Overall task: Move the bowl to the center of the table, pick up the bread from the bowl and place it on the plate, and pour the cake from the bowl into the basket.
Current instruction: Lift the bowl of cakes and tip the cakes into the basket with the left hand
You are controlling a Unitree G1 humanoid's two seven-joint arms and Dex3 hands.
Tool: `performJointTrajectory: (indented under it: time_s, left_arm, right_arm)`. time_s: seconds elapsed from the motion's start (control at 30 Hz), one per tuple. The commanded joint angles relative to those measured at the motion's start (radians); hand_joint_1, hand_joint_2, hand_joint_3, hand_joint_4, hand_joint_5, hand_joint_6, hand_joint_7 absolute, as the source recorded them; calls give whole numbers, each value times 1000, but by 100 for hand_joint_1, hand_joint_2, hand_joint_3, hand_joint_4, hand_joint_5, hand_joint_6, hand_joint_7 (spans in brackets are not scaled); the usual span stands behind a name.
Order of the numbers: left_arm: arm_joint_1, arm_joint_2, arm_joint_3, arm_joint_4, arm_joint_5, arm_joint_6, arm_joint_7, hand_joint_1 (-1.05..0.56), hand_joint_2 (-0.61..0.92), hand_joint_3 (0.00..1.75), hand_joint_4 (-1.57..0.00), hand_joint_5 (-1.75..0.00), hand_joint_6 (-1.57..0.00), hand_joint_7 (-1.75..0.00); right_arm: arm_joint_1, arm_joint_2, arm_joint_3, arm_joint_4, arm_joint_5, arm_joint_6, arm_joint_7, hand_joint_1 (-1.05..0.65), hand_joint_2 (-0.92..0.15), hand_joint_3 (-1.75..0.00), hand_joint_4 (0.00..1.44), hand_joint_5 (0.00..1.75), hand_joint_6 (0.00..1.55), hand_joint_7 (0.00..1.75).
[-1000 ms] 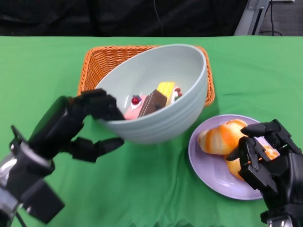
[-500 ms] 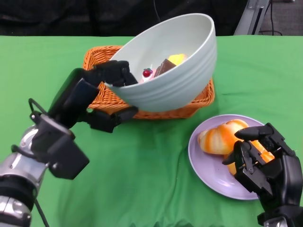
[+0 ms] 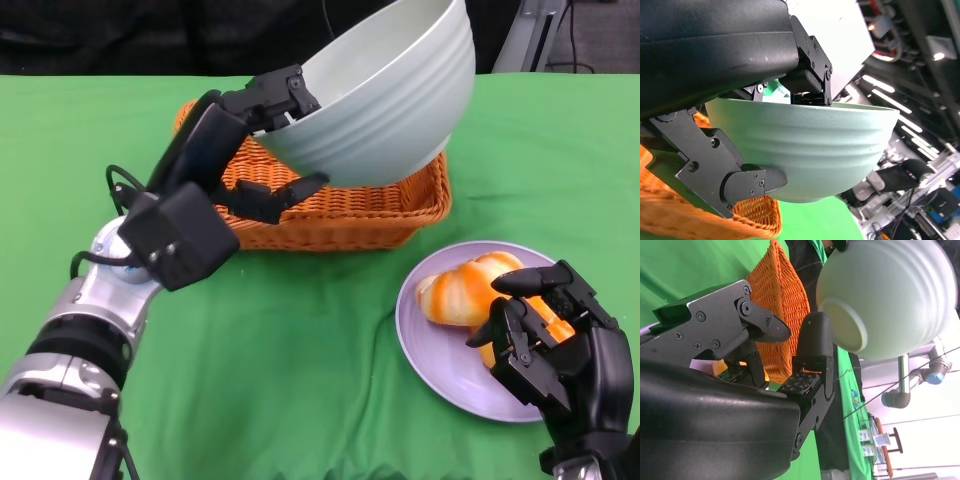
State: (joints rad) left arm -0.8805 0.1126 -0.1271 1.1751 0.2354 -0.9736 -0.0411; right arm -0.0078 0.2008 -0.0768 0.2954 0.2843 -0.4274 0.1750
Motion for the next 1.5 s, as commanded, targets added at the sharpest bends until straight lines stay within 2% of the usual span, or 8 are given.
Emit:
performJointTrajectory:
  time_s: [0.03, 0.17, 0.4, 0.5, 0.63, 0.7, 1.17, 1.5]
  left_arm:
    - [-59, -17, 31, 16, -35, 75, -15, -7, 79, 78, -70, -157, -66, -144]
    - [-72, -63, 67, 27, -81, 167, -61, -10, 80, 77, -73, -173, -63, -147]
    - [-86, -131, 159, 35, -201, 282, -169, -11, 82, 75, -78, -175, -65, -147]
    - [-96, -146, 190, 36, -241, 321, -217, -10, 79, 80, -75, -175, -64, -151]
    - [-109, -161, 236, 39, -295, 364, -274, -9, 67, 99, -74, -175, -64, -157]
    - [-116, -167, 261, 42, -323, 392, -304, -10, 64, 102, -74, -175, -65, -156]
    - [-140, -190, 354, 41, -428, 528, -409, -10, 62, 105, -71, -175, -66, -153]
    - [-190, -199, 496, 43, -600, 768, -504, -7, 67, 107, -69, -175, -67, -156]
  right_arm:
    - [-14, -6, -14, 8, 1, -10, -3, -5, -67, -91, 70, 164, 64, 128]
    - [-19, -11, -19, 11, 8, 4, 1, -6, -69, -87, 69, 164, 64, 126]
    - [-23, -18, -25, 26, 12, -7, 21, -7, -72, -81, 69, 163, 63, 125]
    - [-21, -14, -25, 23, 14, -1, 20, -6, -72, -81, 70, 163, 64, 125]
    - [-26, -13, -27, 32, 10, -11, 19, -5, -72, -81, 69, 163, 63, 125]
    - [-27, -11, -28, 35, 8, -13, 16, -5, -72, -81, 69, 163, 63, 125]
    - [-44, -12, -34, 72, 12, -37, 33, -5, -73, -81, 69, 163, 63, 125]
    - [-57, -13, -34, 108, -19, -80, 20, -5, -74, -81, 69, 161, 64, 124]
